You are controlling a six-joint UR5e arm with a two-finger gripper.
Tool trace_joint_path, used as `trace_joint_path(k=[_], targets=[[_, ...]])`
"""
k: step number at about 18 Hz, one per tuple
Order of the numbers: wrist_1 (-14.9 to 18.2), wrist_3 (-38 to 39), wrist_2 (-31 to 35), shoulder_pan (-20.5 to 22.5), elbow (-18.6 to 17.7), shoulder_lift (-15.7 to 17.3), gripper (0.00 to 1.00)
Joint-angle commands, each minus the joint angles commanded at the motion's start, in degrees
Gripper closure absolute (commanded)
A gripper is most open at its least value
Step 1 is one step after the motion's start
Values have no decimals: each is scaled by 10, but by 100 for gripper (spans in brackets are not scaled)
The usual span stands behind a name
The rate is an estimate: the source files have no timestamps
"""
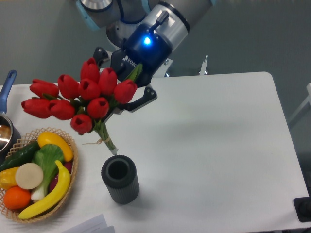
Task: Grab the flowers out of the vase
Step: 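Carry the held tulips up and away from the vase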
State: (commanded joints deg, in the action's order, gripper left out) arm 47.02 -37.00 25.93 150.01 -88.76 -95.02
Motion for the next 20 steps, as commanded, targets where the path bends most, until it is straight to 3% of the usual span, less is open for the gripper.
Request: trace_joint_path(k=[5, 9, 15, 20], targets=[[-1, -8, 2, 82, -40, 36, 52], [-2, -31, 2, 131, -48, 41, 52], [-2, -63, 1, 175, -62, 40, 52], [-2, -93, 2, 186, -84, 41, 52]])
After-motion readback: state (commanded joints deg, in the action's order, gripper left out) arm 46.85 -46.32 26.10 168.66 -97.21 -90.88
